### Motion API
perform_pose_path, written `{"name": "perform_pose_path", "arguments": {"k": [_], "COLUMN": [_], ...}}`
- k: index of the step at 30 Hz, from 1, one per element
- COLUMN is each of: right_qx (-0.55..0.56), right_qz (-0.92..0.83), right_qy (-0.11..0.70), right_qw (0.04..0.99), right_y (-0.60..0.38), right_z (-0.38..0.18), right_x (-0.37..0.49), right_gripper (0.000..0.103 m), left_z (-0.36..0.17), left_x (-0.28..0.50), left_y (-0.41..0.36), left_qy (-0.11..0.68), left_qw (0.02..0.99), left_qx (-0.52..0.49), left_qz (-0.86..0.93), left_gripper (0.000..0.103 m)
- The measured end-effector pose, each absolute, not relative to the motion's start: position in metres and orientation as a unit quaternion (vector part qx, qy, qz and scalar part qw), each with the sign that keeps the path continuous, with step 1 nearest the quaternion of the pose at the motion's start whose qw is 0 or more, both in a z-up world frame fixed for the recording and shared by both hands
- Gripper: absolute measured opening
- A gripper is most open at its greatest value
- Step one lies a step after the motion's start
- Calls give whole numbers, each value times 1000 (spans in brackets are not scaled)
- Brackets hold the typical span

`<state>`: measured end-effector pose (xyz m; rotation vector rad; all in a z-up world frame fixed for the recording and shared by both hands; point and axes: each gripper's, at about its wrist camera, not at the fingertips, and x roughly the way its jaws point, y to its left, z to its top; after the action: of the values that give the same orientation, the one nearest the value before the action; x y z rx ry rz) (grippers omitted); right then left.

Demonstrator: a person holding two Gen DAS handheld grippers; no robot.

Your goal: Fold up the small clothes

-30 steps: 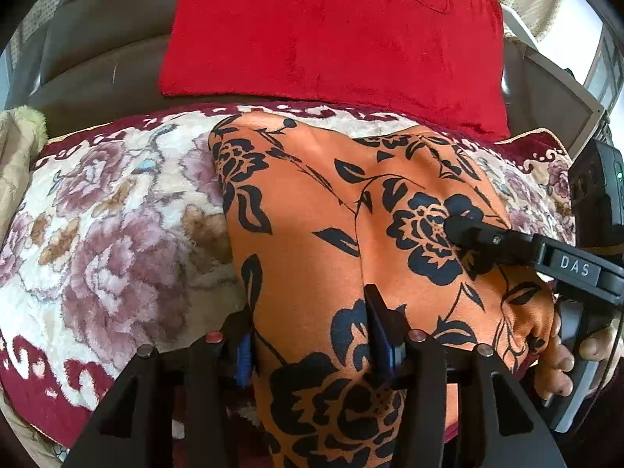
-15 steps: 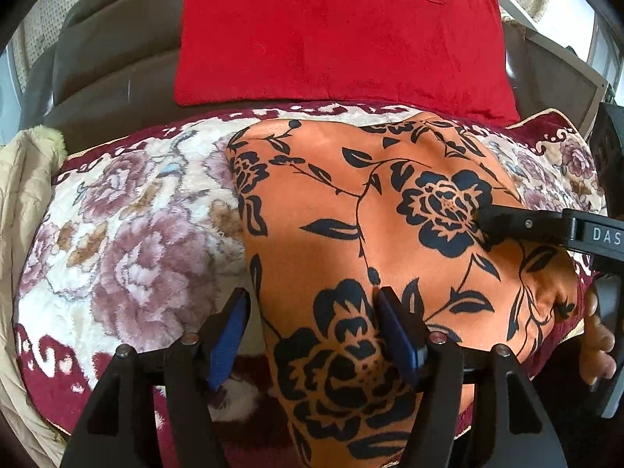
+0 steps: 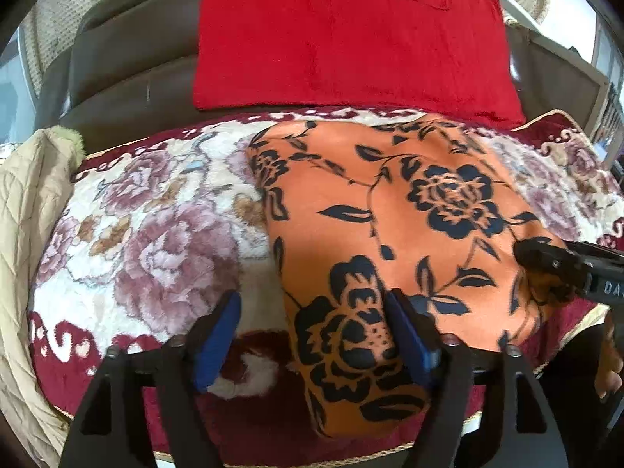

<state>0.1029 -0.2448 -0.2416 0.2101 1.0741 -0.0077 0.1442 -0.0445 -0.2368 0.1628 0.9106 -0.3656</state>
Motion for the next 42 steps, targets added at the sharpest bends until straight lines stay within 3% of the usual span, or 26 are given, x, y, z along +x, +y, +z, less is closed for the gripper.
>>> {"name": "perform_pose_path", "arguments": {"k": [8,16,17,18,19,25,32,42], "right_qx": [104,124,123,120,116,133,200,154], "right_qz": [-8,9,11,13,17,34,4,24], "right_qy": [522,480,472,469,468,465,528,489], "right_qw": [847,869,873,875,876,874,826,858], "right_y": [-248,-258,-258,-256,-254,-242,-264,-250], "right_z": [-256,-211,-205,-201,-198,-202,-264,-202], "right_x": [102,110,116,121,128,175,212,141], "right_gripper": [65,65,57,43,38,36,34,33], "left_z": [-244,-213,-212,-213,-214,-231,-242,-234], "left_x": [152,169,172,176,180,190,194,174], "left_y": [-40,-17,-17,-17,-20,-41,-41,-47], "left_qy": [452,416,416,417,420,434,440,428], "left_qw": [871,894,895,895,895,889,884,889], "left_qx": [66,-3,-6,-7,-3,58,65,95], "left_qz": [-179,-168,-163,-159,-154,-135,-142,-136], "left_gripper": [85,85,85,85,85,85,85,85]}}
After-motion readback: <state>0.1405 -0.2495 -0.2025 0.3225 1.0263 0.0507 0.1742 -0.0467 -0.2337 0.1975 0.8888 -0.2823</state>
